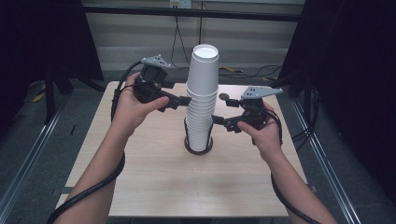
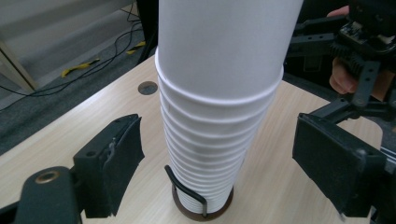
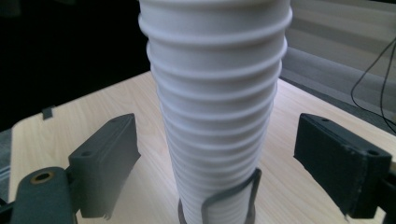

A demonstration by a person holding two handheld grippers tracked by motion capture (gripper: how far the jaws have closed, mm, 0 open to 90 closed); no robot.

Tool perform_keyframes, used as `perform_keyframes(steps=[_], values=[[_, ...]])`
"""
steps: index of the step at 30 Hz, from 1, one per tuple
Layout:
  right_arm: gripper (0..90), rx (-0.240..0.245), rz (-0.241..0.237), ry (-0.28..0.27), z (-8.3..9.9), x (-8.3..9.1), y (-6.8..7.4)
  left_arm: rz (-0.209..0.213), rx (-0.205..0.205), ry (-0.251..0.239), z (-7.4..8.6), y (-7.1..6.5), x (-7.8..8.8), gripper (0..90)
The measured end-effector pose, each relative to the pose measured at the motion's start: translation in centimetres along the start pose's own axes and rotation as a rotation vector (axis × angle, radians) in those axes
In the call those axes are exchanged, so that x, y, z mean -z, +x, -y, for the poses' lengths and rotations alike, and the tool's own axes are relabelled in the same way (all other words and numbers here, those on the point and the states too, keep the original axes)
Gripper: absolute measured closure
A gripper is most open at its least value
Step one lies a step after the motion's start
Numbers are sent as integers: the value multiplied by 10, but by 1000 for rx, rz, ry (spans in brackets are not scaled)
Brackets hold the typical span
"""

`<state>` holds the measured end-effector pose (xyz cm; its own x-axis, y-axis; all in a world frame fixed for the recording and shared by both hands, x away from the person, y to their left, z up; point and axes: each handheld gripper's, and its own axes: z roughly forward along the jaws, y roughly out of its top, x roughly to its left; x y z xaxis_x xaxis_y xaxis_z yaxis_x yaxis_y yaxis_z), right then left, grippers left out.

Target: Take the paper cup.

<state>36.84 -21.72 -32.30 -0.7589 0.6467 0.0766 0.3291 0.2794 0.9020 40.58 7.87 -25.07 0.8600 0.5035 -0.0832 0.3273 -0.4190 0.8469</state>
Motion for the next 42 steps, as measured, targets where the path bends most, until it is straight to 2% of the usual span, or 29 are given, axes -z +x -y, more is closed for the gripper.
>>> perform_keyframes(steps=[2,4,8,12,15,17,18,19,20,21,24,26,33,36,38,42], values=[[131,-2,1,-6,-3,0,0,8,6,-4,-3,0,0,158],[131,-3,-1,-16,-12,0,0,33,6,-17,-12,0,-2,157],[132,-8,2,-39,-21,0,0,18,-16,-16,-21,-1,-6,156],[132,-13,0,-38,-25,-2,1,27,-25,-11,-23,-2,-14,157],[133,4,8,-34,-28,-6,3,20,-10,-7,-22,-1,-24,157],[133,-9,1,-38,-29,-8,3,19,-14,-12,-21,0,-29,157],[134,-4,5,-40,-31,-9,4,28,3,-29,-22,-1,-34,155],[134,-4,5,-40,-31,-9,4,28,3,-29,-22,-1,-34,148],[135,-5,4,-43,-32,-10,5,19,-2,-30,-23,-3,-36,148],[135,-3,6,-45,-33,-11,6,13,-19,-23,-25,-4,-39,134],[141,-11,8,-56,-35,-15,7,5,-15,-14,-27,-6,-47,88],[142,0,30,-55,-36,-16,8,-3,-12,-22,-27,-8,-53,53],[168,-6,46,-60,-36,-17,8,-14,-11,-25,-27,-10,-54,56],[163,-6,51,-62,-36,-18,8,-20,11,-48,-27,-11,-53,65],[155,-6,55,-60,-36,-20,9,-36,-3,-54,-28,-11,-52,83],[151,-7,57,-64,-35,-21,9,-45,-2,-55,-28,-11,-51,86]])
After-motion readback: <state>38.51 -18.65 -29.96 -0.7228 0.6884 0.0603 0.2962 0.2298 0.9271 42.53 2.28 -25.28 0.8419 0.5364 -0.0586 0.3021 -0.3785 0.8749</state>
